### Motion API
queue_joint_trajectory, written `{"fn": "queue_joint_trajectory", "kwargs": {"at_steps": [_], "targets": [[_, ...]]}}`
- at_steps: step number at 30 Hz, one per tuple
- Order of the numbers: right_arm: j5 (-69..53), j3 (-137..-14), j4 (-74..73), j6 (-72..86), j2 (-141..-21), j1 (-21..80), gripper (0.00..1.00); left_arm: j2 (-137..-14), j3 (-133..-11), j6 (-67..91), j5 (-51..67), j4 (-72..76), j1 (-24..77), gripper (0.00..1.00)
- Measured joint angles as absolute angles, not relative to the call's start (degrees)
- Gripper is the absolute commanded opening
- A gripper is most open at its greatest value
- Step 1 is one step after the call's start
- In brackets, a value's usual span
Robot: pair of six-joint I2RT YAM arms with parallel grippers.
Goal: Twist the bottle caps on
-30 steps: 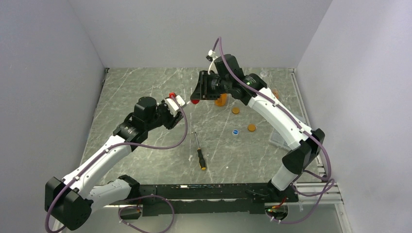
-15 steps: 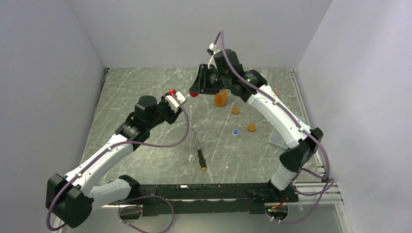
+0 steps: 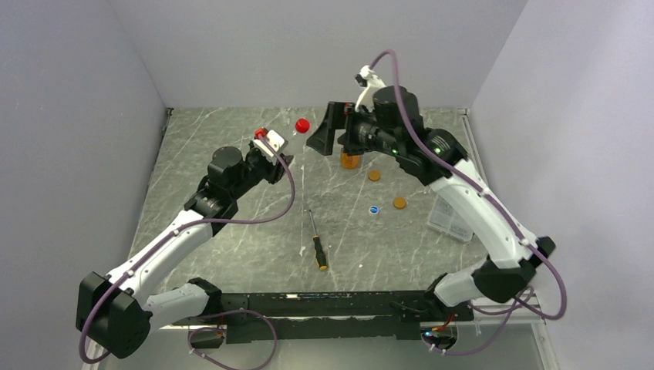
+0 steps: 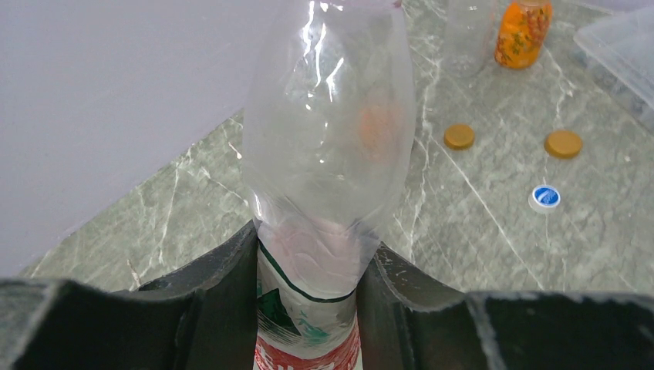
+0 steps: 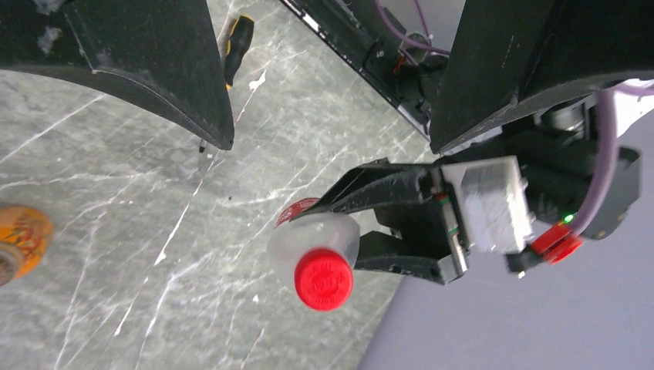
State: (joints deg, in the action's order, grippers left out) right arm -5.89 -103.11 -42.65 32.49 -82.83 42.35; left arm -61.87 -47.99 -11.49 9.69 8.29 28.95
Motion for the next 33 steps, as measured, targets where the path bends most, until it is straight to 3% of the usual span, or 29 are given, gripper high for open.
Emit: {"fn": "queue_joint_trajectory", "kwargs": {"at_steps": [13, 25, 33], "targets": [[-2.83, -85.54, -33.54, 30.2, -71.53, 41.91, 1.0, -69.82, -44.18, -4.58, 6.15, 26.74, 23.75, 0.0], [-1.78, -73.41, -27.86, 29.41, -63.7, 41.65, 1.0, -94.76, -42.46, -0.8, 4.21, 55.46, 15.66, 0.01], [-0.97, -69.1, -26.55, 28.27, -61.14, 41.65, 1.0, -107.92, -47.42, 0.89, 4.86, 66.94, 14.48, 0.04]]}}
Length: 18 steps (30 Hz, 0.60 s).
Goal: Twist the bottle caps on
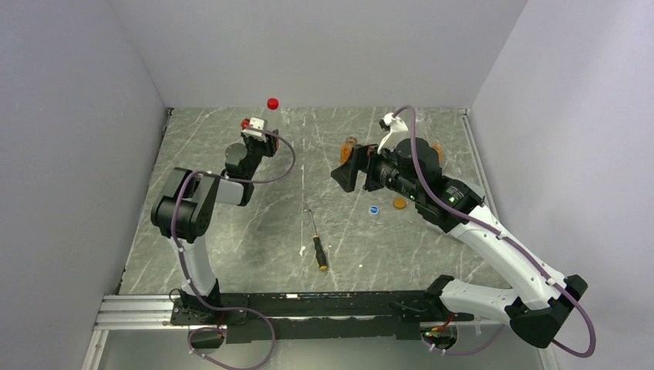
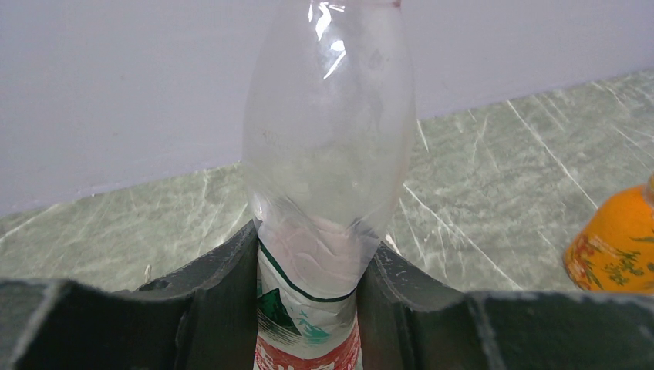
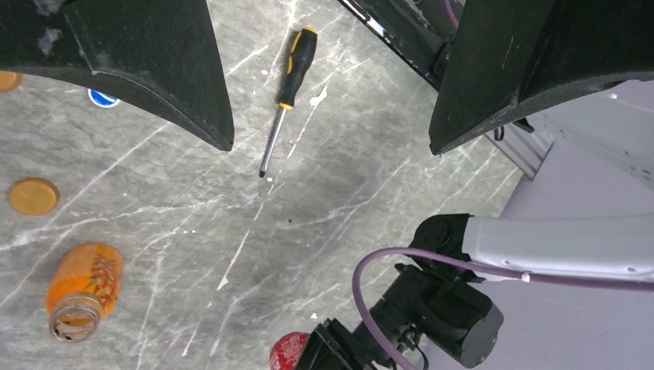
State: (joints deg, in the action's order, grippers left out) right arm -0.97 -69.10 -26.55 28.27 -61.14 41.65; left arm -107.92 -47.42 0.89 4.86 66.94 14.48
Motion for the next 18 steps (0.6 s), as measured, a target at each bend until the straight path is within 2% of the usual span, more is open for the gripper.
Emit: {"fn": "queue_joint_trajectory", "kwargs": {"at_steps": [18], "targets": [[0.19, -65.87, -26.41, 27.18, -60.23, 41.54, 1.0, -119.17, -50.39, 1.76, 5.34, 80.09, 12.71, 0.07]]}}
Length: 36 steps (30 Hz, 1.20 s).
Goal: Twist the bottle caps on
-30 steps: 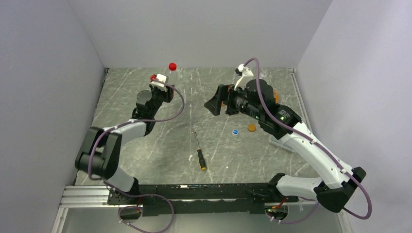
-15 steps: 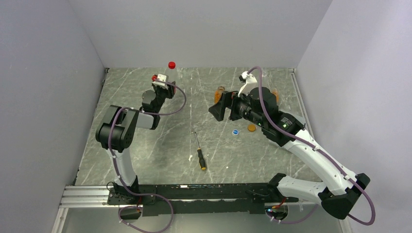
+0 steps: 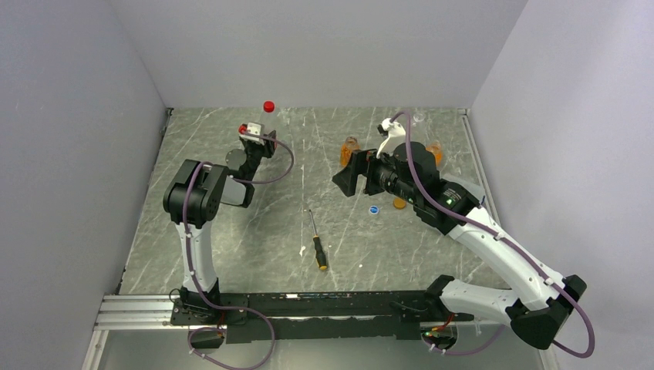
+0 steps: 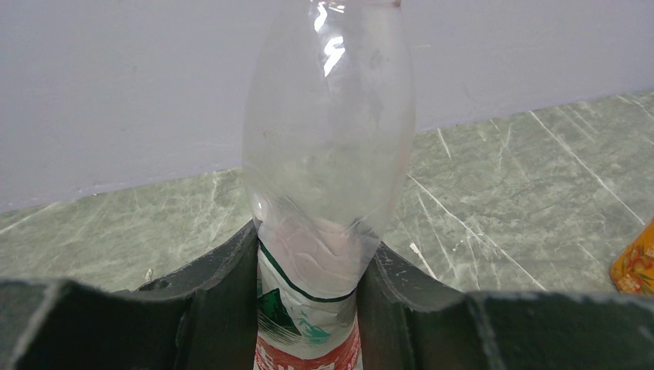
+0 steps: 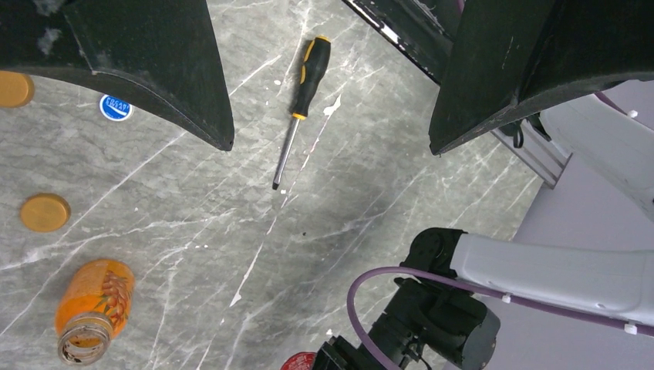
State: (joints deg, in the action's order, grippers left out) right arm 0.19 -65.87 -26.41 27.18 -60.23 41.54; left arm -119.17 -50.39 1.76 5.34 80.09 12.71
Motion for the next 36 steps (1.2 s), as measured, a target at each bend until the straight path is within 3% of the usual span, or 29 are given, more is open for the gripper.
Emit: {"fn": "queue_joint_trajectory", "kwargs": {"at_steps": [19, 36], "targets": [[-0.01, -64.84, -26.26, 27.14, -61.41, 41.54, 1.0, -120.03, -47.31, 2.66, 5.13, 84.05, 12.71, 0.16], [-0.51, -64.1, -26.02, 27.14, -61.56, 41.54, 1.0, -120.6, -46.44, 2.85, 4.23, 85.86, 12.71, 0.38]]}}
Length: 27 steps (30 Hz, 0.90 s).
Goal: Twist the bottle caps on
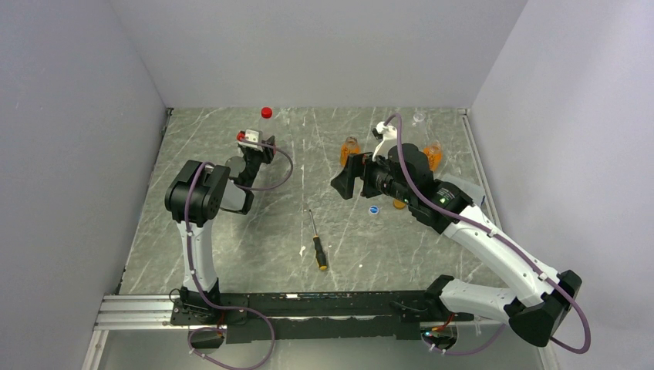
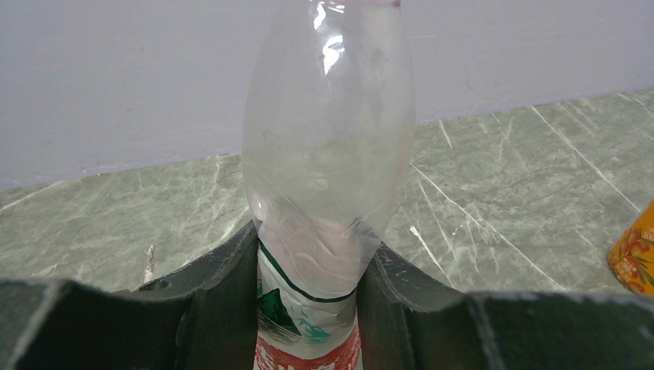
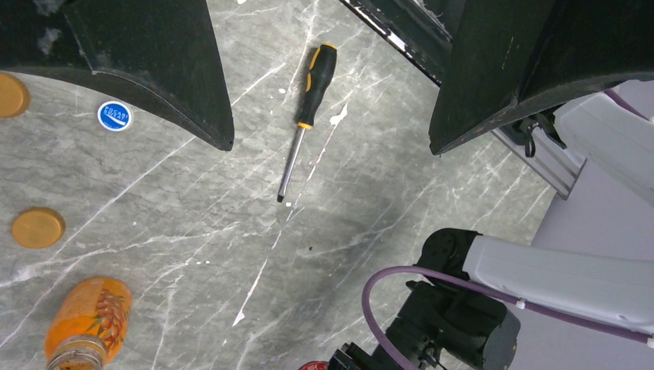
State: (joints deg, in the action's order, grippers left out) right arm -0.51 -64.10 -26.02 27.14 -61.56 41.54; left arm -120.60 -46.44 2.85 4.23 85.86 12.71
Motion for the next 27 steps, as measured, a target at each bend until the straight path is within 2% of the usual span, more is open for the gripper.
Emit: {"fn": "queue_joint_trajectory", "kwargs": {"at_steps": [10, 20, 22, 25, 27], "targets": [[-0.54, -63.92, -25.93, 27.16, -61.98, 41.54, 1.0, -120.6, -45.52, 3.09, 3.05, 86.7, 12.64, 0.64], [-0.91, -63.64, -25.5, 27.16, -62.26, 41.54, 1.0, -120.6, -44.6, 3.16, 2.79, 86.26, 12.62, 0.78], [-1.02, -63.53, -25.5, 27.16, -62.26, 41.54, 1.0, -120.6, -44.58, 3.16, 2.66, 86.24, 12.62, 0.86], [-1.13, -63.33, -25.36, 27.16, -62.26, 41.54, 1.0, -120.6, -44.38, 3.16, 2.55, 86.26, 12.62, 0.89], [-1.15, -63.22, -25.39, 27.16, -62.26, 41.54, 1.0, -120.6, -44.18, 3.18, 2.39, 86.21, 12.62, 0.96]]}}
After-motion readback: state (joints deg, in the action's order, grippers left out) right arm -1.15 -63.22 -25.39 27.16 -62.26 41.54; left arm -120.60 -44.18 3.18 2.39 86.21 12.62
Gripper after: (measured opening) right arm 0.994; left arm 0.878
